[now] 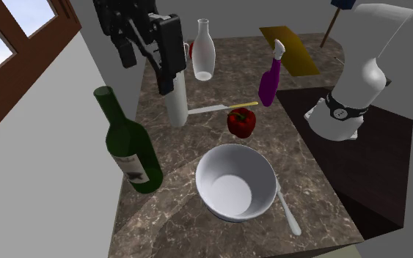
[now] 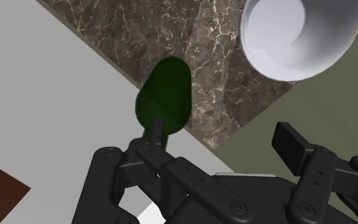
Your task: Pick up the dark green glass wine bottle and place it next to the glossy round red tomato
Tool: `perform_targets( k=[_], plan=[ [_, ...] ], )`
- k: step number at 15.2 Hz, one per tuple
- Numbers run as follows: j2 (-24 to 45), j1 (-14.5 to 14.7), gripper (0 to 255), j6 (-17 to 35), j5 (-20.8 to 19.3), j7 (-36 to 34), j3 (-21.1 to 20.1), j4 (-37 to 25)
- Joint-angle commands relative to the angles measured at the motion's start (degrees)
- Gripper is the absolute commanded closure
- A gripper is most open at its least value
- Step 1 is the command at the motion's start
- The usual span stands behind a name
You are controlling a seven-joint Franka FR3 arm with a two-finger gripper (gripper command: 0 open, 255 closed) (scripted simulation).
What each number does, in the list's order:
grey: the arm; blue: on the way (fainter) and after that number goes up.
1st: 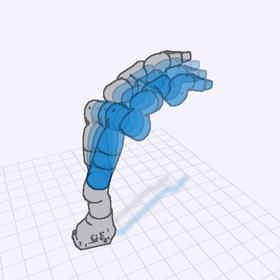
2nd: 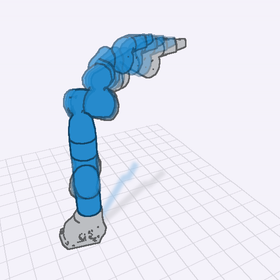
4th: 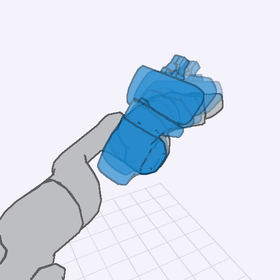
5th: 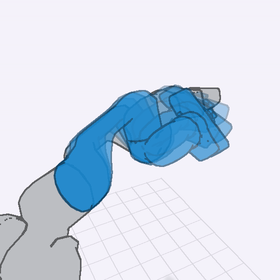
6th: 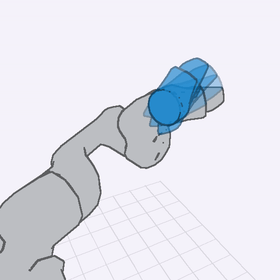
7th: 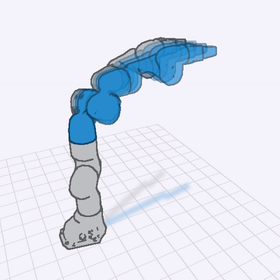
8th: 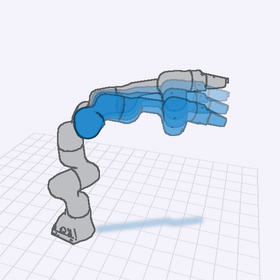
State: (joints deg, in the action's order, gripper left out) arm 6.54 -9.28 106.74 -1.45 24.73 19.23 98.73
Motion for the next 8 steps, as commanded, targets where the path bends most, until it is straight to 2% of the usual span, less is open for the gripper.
perform_targets(
  k=[1, 5, 8],
  plan=[
    [4.71, -1.39, 0, -0.46, 2.01, 2.53, 0.66, -4.93],
    [14.29, -4.76, 0, -3.11, 5.88, 6.3, 0.95, -16.61],
    [14.46, -4.77, 0, -0.88, 5.94, 6.36, 0.83, -14.53]
  ],
)
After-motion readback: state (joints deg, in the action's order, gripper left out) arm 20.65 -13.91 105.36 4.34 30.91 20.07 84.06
